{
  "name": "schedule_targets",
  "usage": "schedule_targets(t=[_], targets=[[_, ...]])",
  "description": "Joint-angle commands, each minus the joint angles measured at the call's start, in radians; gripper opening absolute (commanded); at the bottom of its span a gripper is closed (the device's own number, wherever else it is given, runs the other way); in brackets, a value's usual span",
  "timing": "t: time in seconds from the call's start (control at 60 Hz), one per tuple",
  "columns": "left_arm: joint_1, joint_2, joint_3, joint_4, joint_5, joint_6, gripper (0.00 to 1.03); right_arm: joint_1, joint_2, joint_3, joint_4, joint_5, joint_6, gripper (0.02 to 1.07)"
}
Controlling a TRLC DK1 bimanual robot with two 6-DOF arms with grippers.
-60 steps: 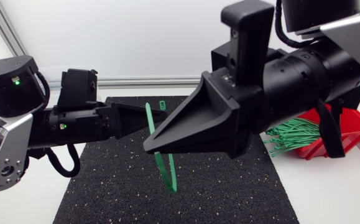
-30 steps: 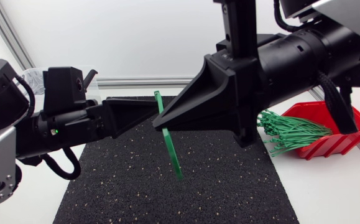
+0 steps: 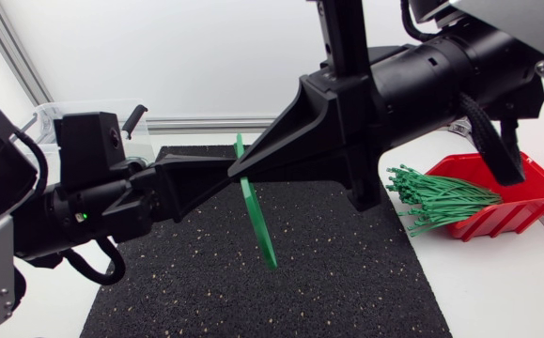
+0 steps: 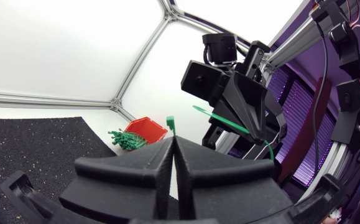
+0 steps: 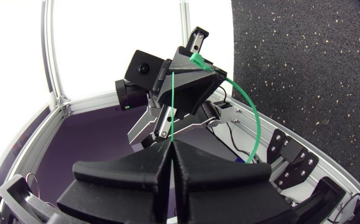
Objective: Take a green cable tie from the red box, thread the tail through the head to close it, then place it in the transparent bin on the left.
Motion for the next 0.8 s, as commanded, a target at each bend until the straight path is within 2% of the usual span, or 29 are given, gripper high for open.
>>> schedule_targets(t=[0.0,0.783], targets=[[-0.016,-0.011,-0.015,0.020,-0.017,0.032,0.04,-0.007,0.013,-0.009,-0.011,0.006,0.038,0.08],[-0.044,-0.018,0.049,0.000,-0.066,0.039,0.04,-0.004,-0.023,-0.021,-0.034,0.022,0.044,0.08]])
